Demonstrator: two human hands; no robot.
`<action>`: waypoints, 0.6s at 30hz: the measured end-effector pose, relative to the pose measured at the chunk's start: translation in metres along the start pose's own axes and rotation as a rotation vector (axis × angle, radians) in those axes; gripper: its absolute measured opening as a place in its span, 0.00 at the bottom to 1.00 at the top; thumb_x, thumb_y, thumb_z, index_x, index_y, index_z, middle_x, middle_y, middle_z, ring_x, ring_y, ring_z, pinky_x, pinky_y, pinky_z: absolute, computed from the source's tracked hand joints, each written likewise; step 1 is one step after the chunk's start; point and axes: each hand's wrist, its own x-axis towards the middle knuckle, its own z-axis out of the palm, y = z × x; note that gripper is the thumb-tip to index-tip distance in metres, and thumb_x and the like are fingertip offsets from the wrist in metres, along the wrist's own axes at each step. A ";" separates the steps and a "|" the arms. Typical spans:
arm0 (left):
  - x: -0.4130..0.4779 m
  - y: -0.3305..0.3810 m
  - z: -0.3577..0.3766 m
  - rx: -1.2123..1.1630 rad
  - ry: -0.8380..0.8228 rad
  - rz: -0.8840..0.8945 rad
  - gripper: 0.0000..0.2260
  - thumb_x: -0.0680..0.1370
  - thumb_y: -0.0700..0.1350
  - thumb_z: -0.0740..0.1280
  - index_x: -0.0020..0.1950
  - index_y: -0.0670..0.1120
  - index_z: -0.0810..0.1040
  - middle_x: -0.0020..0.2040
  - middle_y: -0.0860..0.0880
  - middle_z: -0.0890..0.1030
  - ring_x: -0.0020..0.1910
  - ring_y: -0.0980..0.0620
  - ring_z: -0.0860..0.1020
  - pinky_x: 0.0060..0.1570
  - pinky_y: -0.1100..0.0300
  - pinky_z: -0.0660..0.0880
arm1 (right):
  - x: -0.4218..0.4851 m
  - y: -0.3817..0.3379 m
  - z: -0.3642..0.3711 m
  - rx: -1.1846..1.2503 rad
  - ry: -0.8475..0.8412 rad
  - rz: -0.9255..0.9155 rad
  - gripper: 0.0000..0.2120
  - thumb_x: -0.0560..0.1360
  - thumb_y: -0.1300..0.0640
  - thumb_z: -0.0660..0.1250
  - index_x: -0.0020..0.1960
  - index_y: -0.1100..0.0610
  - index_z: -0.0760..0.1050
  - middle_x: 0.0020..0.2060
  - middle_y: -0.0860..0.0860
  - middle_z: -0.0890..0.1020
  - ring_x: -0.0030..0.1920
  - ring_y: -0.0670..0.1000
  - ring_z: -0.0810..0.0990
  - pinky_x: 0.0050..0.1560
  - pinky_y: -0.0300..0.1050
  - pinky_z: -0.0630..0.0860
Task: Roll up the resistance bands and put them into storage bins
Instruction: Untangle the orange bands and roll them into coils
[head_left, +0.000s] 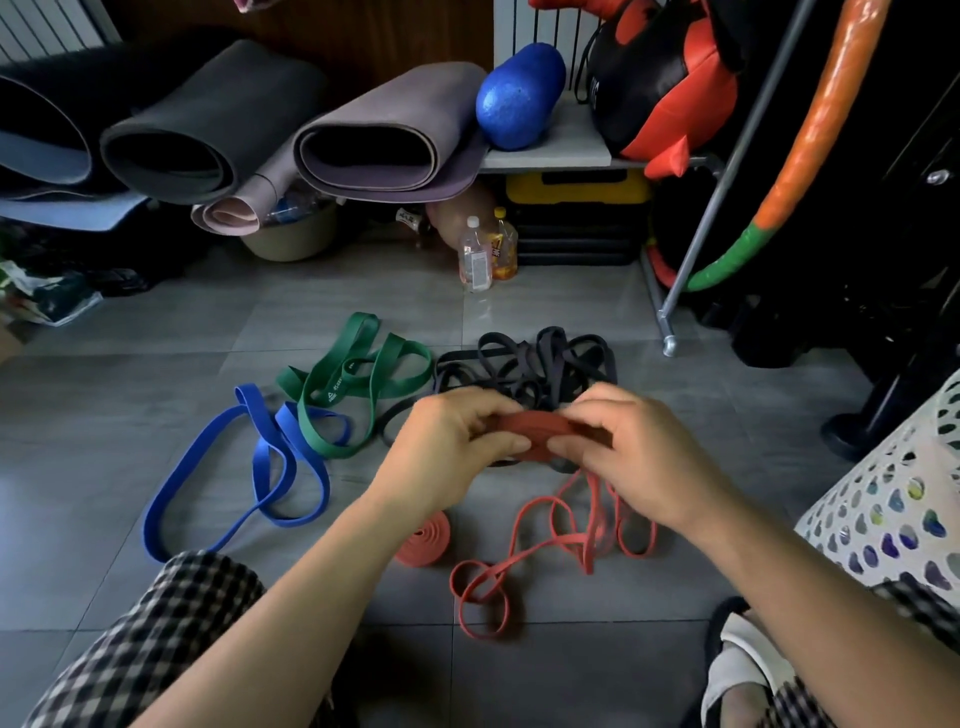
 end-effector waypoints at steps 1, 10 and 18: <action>0.000 0.003 0.000 -0.148 0.027 -0.055 0.07 0.70 0.33 0.71 0.44 0.44 0.81 0.38 0.47 0.82 0.36 0.54 0.80 0.43 0.63 0.77 | 0.001 -0.001 -0.002 0.167 0.024 0.042 0.08 0.71 0.56 0.70 0.50 0.55 0.81 0.42 0.47 0.78 0.44 0.45 0.77 0.47 0.38 0.72; -0.001 0.020 0.011 -1.013 0.128 -0.211 0.06 0.66 0.39 0.67 0.41 0.41 0.76 0.36 0.48 0.83 0.36 0.53 0.82 0.37 0.64 0.79 | 0.002 -0.008 0.014 0.914 0.199 0.201 0.05 0.65 0.52 0.72 0.40 0.50 0.83 0.37 0.46 0.80 0.42 0.44 0.79 0.46 0.41 0.77; 0.004 -0.003 0.000 -0.078 0.034 -0.160 0.13 0.71 0.39 0.71 0.55 0.47 0.77 0.50 0.49 0.79 0.41 0.54 0.80 0.45 0.62 0.78 | 0.005 0.010 0.010 0.183 0.104 0.099 0.07 0.71 0.58 0.70 0.45 0.61 0.81 0.41 0.54 0.78 0.43 0.53 0.78 0.45 0.47 0.74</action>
